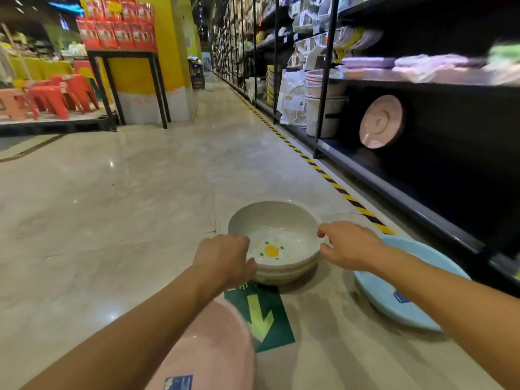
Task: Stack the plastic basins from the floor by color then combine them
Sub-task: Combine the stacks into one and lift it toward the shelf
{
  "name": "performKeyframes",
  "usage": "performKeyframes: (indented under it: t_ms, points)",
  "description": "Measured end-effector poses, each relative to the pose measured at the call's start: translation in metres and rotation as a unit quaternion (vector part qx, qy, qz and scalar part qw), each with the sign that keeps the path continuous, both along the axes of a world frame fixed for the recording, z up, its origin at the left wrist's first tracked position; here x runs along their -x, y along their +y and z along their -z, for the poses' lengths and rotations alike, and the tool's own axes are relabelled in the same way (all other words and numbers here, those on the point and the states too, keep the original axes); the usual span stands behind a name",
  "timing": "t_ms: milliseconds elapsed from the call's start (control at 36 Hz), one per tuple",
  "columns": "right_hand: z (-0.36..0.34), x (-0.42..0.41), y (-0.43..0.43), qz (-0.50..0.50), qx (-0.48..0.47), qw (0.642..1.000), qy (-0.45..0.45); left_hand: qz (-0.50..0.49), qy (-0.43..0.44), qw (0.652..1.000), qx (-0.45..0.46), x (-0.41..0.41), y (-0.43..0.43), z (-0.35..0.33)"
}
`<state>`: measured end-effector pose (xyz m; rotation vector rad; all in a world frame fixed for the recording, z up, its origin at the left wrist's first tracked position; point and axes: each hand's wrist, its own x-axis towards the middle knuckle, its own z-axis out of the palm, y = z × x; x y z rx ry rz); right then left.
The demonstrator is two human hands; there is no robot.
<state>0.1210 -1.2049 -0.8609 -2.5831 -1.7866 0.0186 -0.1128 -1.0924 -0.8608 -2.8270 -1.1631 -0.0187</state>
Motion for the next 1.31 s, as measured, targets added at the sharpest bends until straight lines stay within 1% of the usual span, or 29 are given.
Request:
performKeyframes:
  t_ms: [83, 278, 417, 556, 639, 778, 917, 1000, 1139, 1222, 1306]
  points:
    - [0.003, -0.045, -0.027, 0.022, -0.007, 1.000, 0.000, 0.014, 0.005, 1.000, 0.008, -0.044, -0.019, 0.002]
    - [0.018, -0.148, -0.102, 0.093, 0.010, 0.996, 0.006, 0.048, 0.008, 0.999, 0.019, -0.152, -0.056, 0.014]
    - [0.038, -0.215, -0.143, 0.140, 0.023, 0.990, 0.003, 0.065, 0.002, 0.997, 0.051, -0.222, -0.080, 0.031]
    - [0.061, -0.267, -0.163, 0.171, 0.040, 0.985, 0.008, 0.047, 0.007, 0.994, 0.094, -0.279, -0.084, 0.057]
    - [0.077, -0.294, -0.167, 0.183, 0.055, 0.982, 0.010, 0.033, -0.005, 0.994, 0.109, -0.303, -0.083, 0.075]
    - [0.109, -0.330, -0.172, 0.205, 0.056, 0.977, 0.025, 0.015, 0.000, 0.993, 0.116, -0.328, -0.080, 0.111]
    - [0.146, -0.354, -0.180, 0.212, 0.043, 0.973, 0.084, -0.003, 0.001, 0.991, 0.136, -0.337, -0.081, 0.147]
    - [0.163, -0.360, -0.181, 0.220, 0.050, 0.968, 0.107, -0.017, -0.001, 0.986, 0.168, -0.339, -0.082, 0.168]
    - [0.188, -0.366, -0.180, 0.232, 0.058, 0.962, 0.131, -0.041, -0.043, 0.973, 0.224, -0.340, -0.086, 0.190]
    - [0.196, -0.367, -0.177, 0.252, 0.042, 0.952, 0.169, -0.051, -0.056, 0.966, 0.248, -0.335, -0.089, 0.196]
    - [0.202, -0.367, -0.179, 0.258, 0.012, 0.949, 0.182, -0.048, -0.099, 0.955, 0.276, -0.332, -0.091, 0.198]
